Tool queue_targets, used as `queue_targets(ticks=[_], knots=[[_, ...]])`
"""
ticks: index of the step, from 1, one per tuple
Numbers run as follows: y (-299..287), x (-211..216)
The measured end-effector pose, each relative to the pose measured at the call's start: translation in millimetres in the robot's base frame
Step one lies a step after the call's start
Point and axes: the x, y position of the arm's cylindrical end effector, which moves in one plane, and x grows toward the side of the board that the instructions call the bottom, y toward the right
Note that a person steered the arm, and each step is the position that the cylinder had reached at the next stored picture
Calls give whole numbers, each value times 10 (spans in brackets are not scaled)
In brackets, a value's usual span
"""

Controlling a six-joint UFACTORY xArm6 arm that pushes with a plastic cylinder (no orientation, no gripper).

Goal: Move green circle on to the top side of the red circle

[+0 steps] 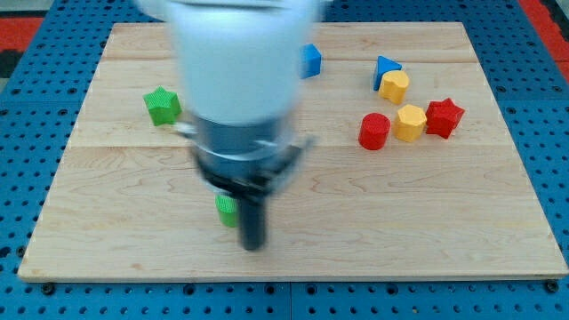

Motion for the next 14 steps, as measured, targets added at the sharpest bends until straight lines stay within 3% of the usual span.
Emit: queue_targets(ticks=[1, 2, 3, 4, 5, 6, 8, 9, 10, 12, 13, 14], knots=[[5, -446], [-38, -354], [-520, -286], [-325, -731], [380, -1085], [464, -1130], [81, -1492], [-537, -1460], [-763, -1668], [186, -1951], [796, -1812], [679, -1883]])
